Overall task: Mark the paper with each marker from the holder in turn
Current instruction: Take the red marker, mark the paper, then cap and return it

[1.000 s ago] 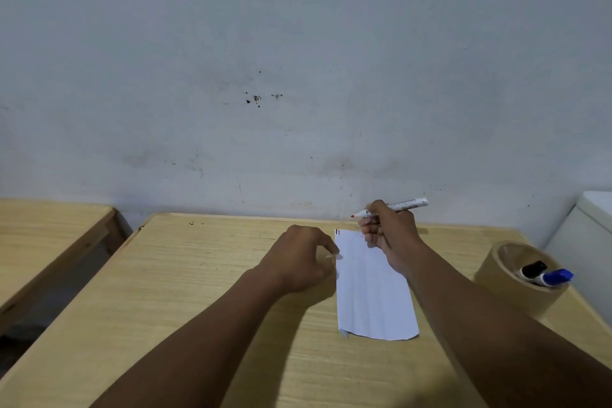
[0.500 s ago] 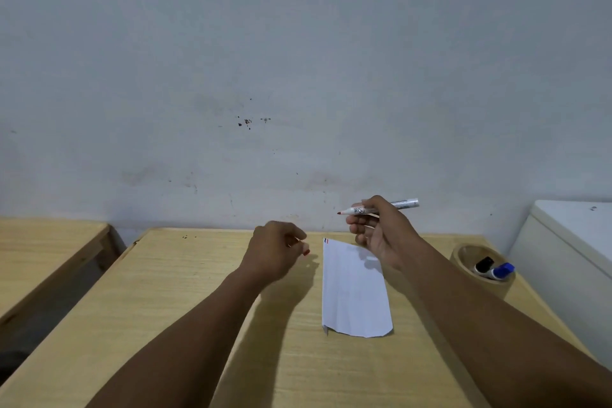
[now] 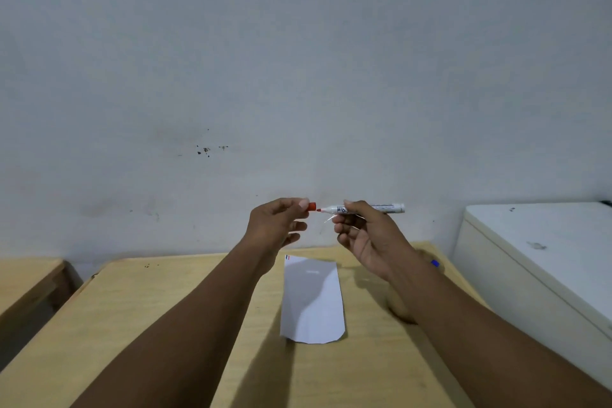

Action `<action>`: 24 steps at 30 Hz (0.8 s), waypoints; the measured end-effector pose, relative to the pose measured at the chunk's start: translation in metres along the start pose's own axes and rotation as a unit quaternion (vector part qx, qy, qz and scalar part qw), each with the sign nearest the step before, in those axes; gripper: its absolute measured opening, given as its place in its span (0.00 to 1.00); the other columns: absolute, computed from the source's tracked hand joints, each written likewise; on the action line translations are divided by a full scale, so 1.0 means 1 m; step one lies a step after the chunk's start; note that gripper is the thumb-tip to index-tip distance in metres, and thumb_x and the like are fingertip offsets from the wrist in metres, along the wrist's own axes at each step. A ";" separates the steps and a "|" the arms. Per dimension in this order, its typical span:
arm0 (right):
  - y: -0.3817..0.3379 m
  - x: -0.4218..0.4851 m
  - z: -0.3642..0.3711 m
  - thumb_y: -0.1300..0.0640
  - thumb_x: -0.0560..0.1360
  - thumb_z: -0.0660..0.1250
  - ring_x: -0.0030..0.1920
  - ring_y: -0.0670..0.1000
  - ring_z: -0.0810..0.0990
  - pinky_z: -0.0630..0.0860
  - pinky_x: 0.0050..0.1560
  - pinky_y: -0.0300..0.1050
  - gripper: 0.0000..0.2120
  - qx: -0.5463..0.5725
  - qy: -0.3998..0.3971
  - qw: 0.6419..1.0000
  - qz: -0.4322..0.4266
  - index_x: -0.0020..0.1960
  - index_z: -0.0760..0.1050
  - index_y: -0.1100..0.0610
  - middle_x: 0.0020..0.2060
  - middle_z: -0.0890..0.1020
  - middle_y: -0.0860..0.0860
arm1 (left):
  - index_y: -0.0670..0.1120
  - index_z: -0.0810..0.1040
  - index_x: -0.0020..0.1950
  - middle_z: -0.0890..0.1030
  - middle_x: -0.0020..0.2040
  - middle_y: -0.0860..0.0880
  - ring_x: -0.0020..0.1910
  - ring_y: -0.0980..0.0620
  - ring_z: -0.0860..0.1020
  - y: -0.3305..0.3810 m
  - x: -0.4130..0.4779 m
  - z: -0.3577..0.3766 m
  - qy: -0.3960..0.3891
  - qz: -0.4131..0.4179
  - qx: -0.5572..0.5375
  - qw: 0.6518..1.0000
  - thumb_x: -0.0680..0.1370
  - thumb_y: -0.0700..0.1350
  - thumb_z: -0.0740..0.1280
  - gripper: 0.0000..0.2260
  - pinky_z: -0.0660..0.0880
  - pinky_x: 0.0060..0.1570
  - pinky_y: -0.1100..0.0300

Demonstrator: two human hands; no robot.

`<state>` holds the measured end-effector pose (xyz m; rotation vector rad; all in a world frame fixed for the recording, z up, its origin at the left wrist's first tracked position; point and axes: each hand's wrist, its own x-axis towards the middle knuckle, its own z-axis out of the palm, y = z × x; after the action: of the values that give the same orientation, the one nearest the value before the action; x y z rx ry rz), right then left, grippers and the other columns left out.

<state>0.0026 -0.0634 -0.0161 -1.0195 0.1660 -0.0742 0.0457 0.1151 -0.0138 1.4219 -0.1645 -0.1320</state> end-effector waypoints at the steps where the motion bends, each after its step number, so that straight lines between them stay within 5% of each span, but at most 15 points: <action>1: -0.003 -0.002 -0.002 0.60 0.80 0.68 0.26 0.49 0.81 0.76 0.27 0.39 0.08 0.006 0.001 1.000 -0.004 0.44 0.78 0.63 0.31 0.83 0.56 | 0.48 0.86 0.48 0.86 0.46 0.48 0.42 0.48 0.82 0.000 0.000 0.003 -0.004 0.001 -0.002 1.000 0.76 0.48 0.75 0.05 0.76 0.49 0.53; 8: -0.012 -0.013 -0.010 0.58 0.80 0.70 0.29 0.49 0.83 0.77 0.29 0.39 0.08 -0.001 -0.010 1.000 -0.017 0.46 0.80 0.63 0.34 0.84 0.56 | 0.43 0.86 0.53 0.86 0.47 0.47 0.41 0.49 0.82 0.002 -0.003 0.021 -0.049 0.005 0.011 0.999 0.75 0.48 0.75 0.11 0.77 0.46 0.56; 16: -0.030 -0.019 -0.010 0.50 0.79 0.71 0.27 0.48 0.79 0.72 0.24 0.36 0.13 -0.057 -0.008 0.998 0.007 0.49 0.79 0.61 0.31 0.82 0.54 | 0.40 0.86 0.47 0.83 0.37 0.47 0.36 0.49 0.80 0.013 0.001 0.044 -0.043 0.075 0.053 0.995 0.76 0.46 0.75 0.09 0.76 0.41 0.57; 20: -0.060 -0.019 -0.025 0.32 0.72 0.72 0.21 0.45 0.74 0.67 0.17 0.34 0.29 -0.191 0.036 0.977 0.084 0.51 0.76 0.59 0.31 0.83 0.55 | 0.42 0.86 0.44 0.82 0.37 0.47 0.34 0.50 0.80 0.023 0.006 0.048 -0.031 0.102 0.078 0.991 0.78 0.46 0.73 0.08 0.76 0.38 0.59; 24: -0.088 -0.023 -0.060 0.37 0.77 0.69 0.20 0.45 0.66 0.60 0.15 0.34 0.26 -0.236 0.124 0.960 0.080 0.54 0.72 0.61 0.33 0.81 0.57 | 0.42 0.83 0.41 0.84 0.36 0.50 0.33 0.50 0.79 0.030 0.011 0.052 -0.040 0.127 0.122 0.984 0.79 0.43 0.71 0.08 0.75 0.36 0.59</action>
<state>-0.0288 -0.1567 0.0302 -1.4683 0.5134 -0.0141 0.0460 0.0672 0.0235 1.6275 -0.4390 0.0430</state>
